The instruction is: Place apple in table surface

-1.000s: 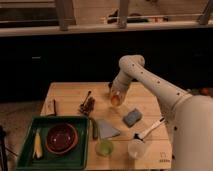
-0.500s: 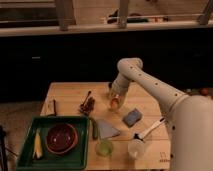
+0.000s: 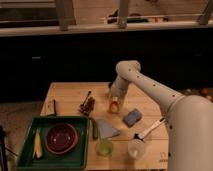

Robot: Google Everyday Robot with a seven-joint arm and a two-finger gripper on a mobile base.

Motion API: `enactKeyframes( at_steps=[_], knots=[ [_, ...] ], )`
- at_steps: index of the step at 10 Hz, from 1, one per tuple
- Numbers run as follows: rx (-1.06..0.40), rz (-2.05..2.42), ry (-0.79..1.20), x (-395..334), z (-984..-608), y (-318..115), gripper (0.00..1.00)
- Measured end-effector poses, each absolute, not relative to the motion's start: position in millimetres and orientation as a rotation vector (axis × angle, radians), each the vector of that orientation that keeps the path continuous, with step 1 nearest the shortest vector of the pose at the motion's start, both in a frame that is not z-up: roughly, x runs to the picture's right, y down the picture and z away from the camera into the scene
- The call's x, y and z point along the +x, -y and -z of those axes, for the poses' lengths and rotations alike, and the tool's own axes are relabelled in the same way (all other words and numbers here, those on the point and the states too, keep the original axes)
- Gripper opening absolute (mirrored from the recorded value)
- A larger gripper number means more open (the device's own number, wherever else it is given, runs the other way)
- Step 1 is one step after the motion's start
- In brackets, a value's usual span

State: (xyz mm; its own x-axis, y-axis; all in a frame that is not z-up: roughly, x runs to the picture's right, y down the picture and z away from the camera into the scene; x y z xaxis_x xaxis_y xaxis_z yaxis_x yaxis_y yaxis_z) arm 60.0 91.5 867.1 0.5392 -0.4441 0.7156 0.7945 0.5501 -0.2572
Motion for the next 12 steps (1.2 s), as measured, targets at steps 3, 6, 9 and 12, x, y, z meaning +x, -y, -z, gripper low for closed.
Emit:
enactKeyframes(
  at_steps=[3, 6, 9, 12],
  knots=[
    [-0.633, 0.799, 0.644, 59.1, -868.1, -96.6, 0.07],
    [-0.641, 0.806, 0.648, 56.2, -869.9, -98.4, 0.23],
    [-0.652, 0.808, 0.651, 57.1, -871.7, -101.6, 0.24],
    [-0.658, 0.811, 0.653, 55.3, -874.3, -101.9, 0.44]
  ],
)
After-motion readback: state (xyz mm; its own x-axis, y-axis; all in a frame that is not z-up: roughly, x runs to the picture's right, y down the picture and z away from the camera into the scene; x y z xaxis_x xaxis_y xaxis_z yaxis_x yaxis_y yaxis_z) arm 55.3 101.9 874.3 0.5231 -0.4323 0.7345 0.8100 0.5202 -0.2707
